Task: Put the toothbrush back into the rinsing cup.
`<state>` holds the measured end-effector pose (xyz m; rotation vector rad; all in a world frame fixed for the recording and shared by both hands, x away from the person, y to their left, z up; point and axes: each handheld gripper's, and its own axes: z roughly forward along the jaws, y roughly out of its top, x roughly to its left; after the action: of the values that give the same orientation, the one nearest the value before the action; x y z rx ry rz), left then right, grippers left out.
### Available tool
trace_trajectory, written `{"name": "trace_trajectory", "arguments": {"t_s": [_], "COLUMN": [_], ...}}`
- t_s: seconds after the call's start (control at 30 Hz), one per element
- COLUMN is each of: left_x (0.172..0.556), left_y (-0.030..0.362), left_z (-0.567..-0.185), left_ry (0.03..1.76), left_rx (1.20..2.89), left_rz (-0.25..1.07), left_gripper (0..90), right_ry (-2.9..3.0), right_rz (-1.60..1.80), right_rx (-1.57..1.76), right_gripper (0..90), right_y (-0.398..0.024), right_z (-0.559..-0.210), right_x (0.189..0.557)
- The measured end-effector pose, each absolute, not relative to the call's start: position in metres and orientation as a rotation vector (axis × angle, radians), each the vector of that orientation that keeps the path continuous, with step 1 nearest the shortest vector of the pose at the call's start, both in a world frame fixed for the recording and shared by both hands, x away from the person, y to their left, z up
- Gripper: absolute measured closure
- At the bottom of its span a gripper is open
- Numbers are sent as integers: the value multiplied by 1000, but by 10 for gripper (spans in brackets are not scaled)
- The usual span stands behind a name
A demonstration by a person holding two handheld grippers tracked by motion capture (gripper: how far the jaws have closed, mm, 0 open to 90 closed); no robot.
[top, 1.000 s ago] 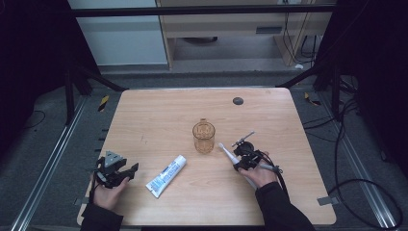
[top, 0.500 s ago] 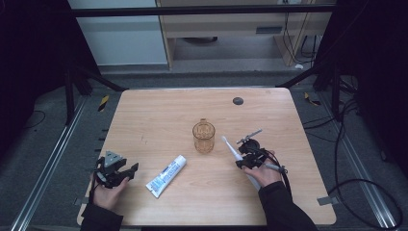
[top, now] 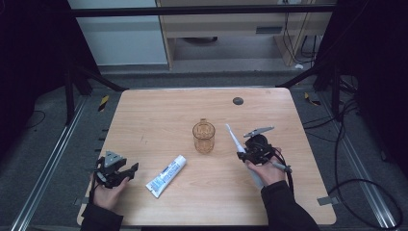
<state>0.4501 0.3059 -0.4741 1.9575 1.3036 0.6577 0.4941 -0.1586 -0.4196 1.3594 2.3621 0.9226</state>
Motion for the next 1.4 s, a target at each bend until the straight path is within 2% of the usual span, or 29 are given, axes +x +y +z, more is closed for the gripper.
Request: {"name": "trace_trajectory", "arguments": {"t_s": [0.7,1.4], "left_x": [450,450], "left_y": [305,305], "left_z": [-474,-474], "left_ry": [1300,1298], "left_rx": [1956,1952], "left_rz": [659,660], "left_gripper": [452,452], "right_ry": [2048,1787], "right_rz": [1191,1412], "right_rx": [1345,1274], "right_gripper": [672,671], "right_y": [-168,-146], "right_z": [-401,-377], "right_x": [491,504]}}
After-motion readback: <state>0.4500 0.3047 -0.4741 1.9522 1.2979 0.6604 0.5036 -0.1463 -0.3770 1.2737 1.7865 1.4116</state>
